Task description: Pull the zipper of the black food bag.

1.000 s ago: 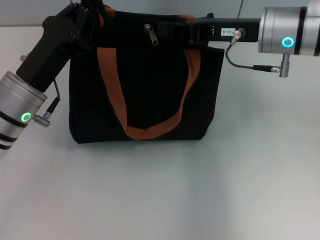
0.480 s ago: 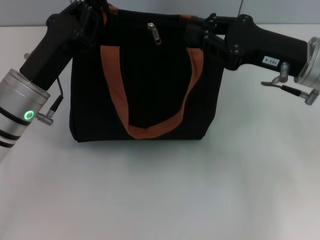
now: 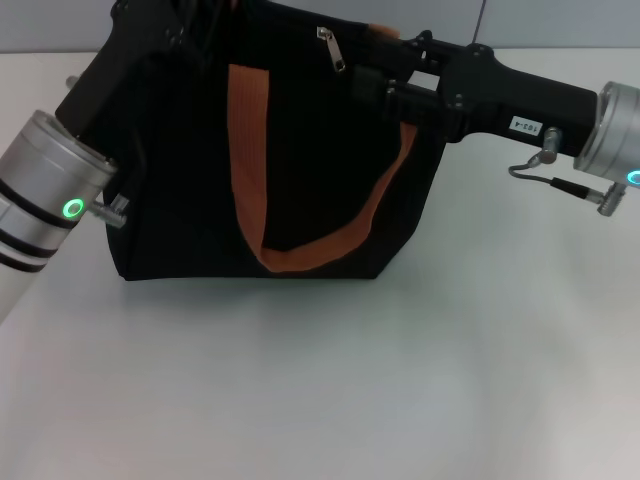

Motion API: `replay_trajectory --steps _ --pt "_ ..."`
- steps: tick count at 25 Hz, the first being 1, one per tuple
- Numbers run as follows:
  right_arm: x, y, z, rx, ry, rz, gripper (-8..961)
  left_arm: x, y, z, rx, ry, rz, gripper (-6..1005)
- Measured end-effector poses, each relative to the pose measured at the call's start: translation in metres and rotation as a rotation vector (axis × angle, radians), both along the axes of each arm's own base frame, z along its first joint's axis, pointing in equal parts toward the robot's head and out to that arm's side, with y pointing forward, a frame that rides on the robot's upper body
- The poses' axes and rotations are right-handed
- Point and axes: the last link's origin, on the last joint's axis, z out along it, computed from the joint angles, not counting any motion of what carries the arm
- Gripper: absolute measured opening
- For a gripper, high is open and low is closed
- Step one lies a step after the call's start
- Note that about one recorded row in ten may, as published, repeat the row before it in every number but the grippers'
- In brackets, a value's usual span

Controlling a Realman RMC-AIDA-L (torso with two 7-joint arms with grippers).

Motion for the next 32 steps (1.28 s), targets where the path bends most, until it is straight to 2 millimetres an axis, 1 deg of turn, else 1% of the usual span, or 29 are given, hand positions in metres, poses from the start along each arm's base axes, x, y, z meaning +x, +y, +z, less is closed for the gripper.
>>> replay_trajectory --steps 8,13,20,24,28,32 --pt "-0.012 0.013 -0.009 -0.062 -0.004 -0.052 624 0.010 0.004 -0.003 -0.013 -0.003 -0.029 111" --pt "-0.011 0.017 -0.013 -0.073 -0.009 -0.086 741 0.011 0.004 -0.003 -0.014 -0.001 -0.029 112" --pt "-0.009 0.019 -0.013 -0.073 -0.009 -0.115 741 0.011 0.005 -0.004 -0.013 0.001 -0.028 113" --pt "-0.017 0.017 -0.016 -0.103 -0.005 -0.081 741 0.013 0.006 -0.004 -0.006 0.007 -0.031 114" --pt "-0.019 0.015 -0.018 -0.117 -0.011 -0.068 741 0.013 0.006 -0.005 -0.004 0.010 -0.029 115" --pt "-0.017 0.018 -0.018 -0.104 -0.017 -0.084 741 0.013 0.006 -0.005 -0.003 0.011 -0.027 116"
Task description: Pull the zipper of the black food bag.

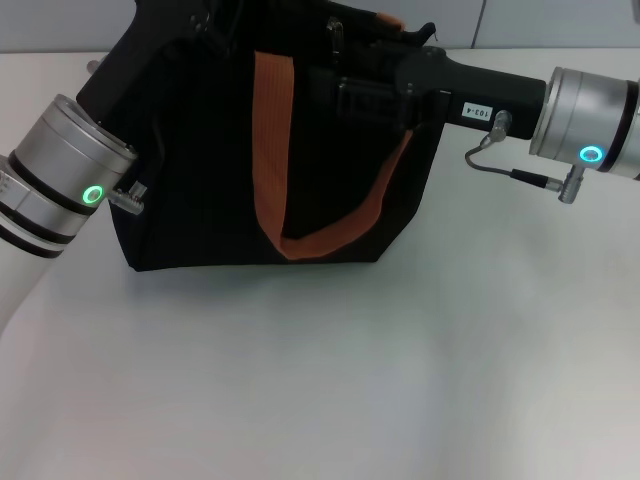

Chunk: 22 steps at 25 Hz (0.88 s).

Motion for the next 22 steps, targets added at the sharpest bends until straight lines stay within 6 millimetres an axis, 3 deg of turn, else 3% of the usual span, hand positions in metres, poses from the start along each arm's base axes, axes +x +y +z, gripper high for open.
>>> replay_trajectory --steps 22 --pt "-0.008 0.006 -0.001 -0.031 0.045 -0.036 740 0.000 0.001 0.000 0.012 0.005 0.003 120"
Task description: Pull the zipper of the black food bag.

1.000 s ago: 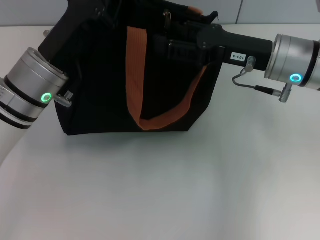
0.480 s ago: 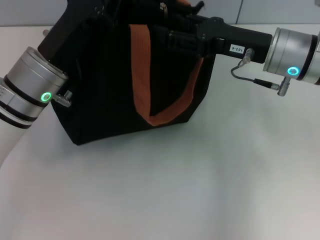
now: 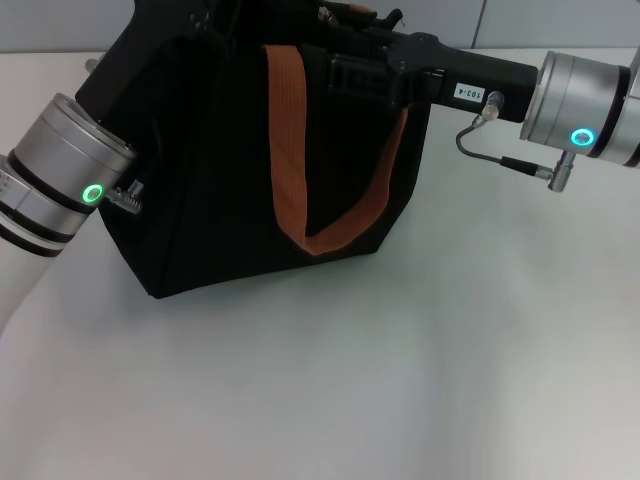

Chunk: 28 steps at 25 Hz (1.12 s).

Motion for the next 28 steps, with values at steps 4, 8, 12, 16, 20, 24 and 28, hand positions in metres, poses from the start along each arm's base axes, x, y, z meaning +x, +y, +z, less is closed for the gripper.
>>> replay_trajectory --steps 4,8,12,16,20,24,28 --pt "0.005 -0.003 0.007 0.009 0.031 -0.008 740 0.000 0.000 0.000 0.000 0.000 0.001 121" --pt "0.010 -0.008 0.022 0.030 0.101 -0.004 740 0.000 0.001 -0.001 -0.001 0.004 0.007 121" --pt "0.015 -0.008 0.027 0.044 0.115 -0.015 740 0.000 0.002 -0.001 -0.002 0.006 0.007 122" --pt "0.016 -0.004 0.023 0.048 0.088 -0.034 740 0.001 0.003 -0.001 -0.003 0.007 0.005 123" --pt "0.017 0.000 0.017 0.052 0.053 -0.052 740 0.002 0.003 -0.001 -0.003 0.009 0.004 124" --pt "0.014 0.002 0.011 0.043 0.025 -0.047 741 0.002 0.003 -0.002 -0.006 0.007 0.004 124" --pt "0.013 0.005 0.008 0.035 0.018 -0.069 740 0.004 0.003 -0.003 -0.010 0.005 0.000 125"
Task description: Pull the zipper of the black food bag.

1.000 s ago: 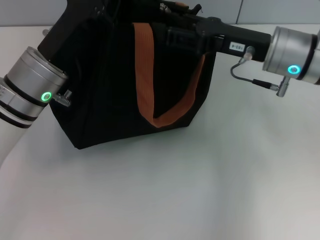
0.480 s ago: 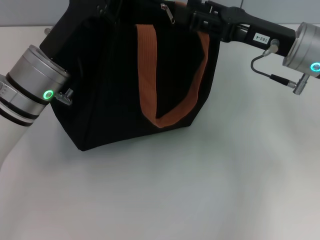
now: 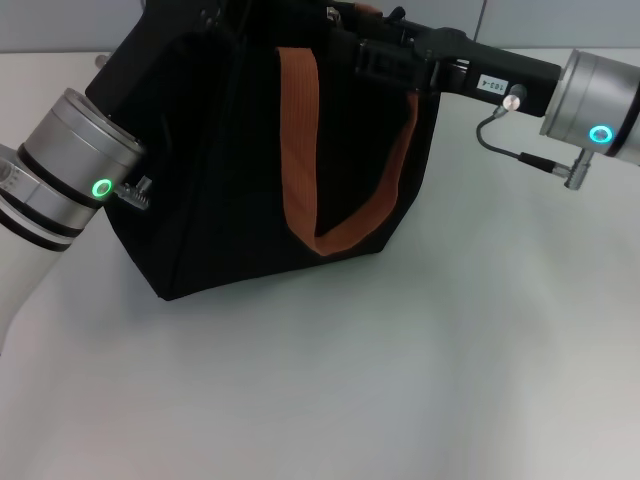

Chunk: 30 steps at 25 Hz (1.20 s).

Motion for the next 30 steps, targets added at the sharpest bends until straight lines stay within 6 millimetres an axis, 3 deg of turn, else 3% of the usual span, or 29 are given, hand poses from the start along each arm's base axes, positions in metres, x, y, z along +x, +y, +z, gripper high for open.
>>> replay_trajectory --steps 11,30 --pt "-0.010 0.002 -0.011 -0.064 -0.005 0.007 736 0.001 0.000 0.000 0.009 0.007 -0.003 127" --pt "-0.013 -0.010 -0.013 -0.123 0.018 0.053 731 0.000 0.000 0.000 0.011 0.006 0.000 131"
